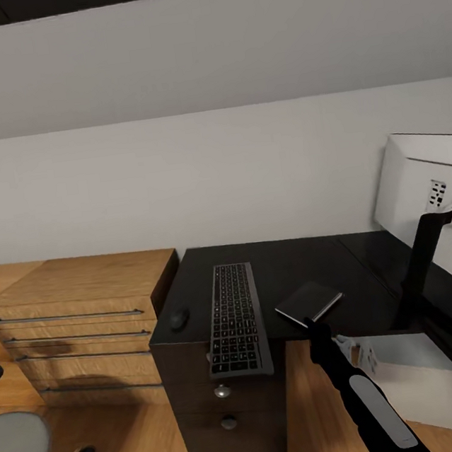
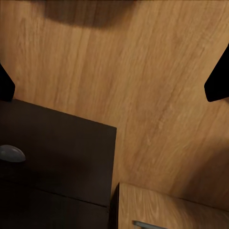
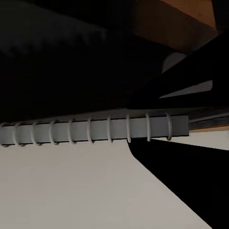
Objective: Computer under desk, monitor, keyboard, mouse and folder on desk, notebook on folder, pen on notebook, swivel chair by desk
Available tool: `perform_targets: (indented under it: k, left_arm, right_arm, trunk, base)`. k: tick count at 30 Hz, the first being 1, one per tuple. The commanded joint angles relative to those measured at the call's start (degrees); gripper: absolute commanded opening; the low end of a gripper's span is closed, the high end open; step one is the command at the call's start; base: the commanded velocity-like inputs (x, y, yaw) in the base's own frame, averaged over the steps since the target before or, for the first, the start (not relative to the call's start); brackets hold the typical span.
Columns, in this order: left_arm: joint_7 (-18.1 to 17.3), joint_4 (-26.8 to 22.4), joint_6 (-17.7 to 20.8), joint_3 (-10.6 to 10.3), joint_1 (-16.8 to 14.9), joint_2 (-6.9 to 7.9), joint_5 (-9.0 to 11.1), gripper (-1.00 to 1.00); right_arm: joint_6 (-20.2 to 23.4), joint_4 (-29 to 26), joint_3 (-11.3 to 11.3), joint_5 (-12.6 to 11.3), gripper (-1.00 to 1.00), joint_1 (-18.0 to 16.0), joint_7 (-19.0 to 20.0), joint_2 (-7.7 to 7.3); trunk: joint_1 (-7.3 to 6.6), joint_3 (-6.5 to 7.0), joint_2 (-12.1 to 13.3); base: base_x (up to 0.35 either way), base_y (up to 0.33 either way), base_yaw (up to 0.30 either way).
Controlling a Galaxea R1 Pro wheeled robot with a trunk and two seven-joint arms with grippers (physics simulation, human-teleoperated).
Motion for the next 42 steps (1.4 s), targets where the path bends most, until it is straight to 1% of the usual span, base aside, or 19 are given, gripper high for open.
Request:
perform_targets:
  k: [1,23,28,36,37,42]
  left_arm:
    - [0.4,-0.1,0.2,-0.1,0.0,0.03,0.4,1.0]
    - [0.4,-0.1,0.2,-0.1,0.0,0.03,0.5,1.0]
    - [0.4,-0.1,0.2,-0.1,0.0,0.03,0.5,1.0]
    - [0.4,-0.1,0.2,-0.1,0.0,0.03,0.5,1.0]
    - [0.4,-0.1,0.2,-0.1,0.0,0.03,0.5,1.0]
    - [0.3,-0.1,0.2,-0.1,0.0,0.03,0.5,1.0]
  right_arm:
    - [0.0,2.6,0.0,-0.8,-1.0,0.0,0.1,0.0]
    - [0.1,2.6,0.0,-0.8,-1.0,0.0,0.0,-0.09]
    - [0.7,2.6,0.0,-0.8,-1.0,0.0,0.0,-0.1]
    - [0.8,2.5,-0.1,-0.8,-1.0,0.0,0.0,-0.16]
    - [0.8,2.5,-0.1,-0.8,1.0,0.0,0.0,-0.17]
    - [0.8,2.5,-0.1,-0.8,1.0,0.0,-0.1,-0.17]
  trunk:
    - [0.02,-0.05,0.0]
    - [0.02,-0.05,0.0]
    - [0.02,-0.05,0.0]
    - [0.02,-0.05,0.0]
    - [0.02,-0.05,0.0]
    - [0.02,-0.05,0.0]
  base:
    - [0.152,0.03,0.0]
    - [0.016,0.003,0.0]
    - [-0.129,0.0,0.0]
    - [-0.021,0.0,0.0]
    - [-0.002,0.0,0.0]
    - [0.0,0.0,0.0]
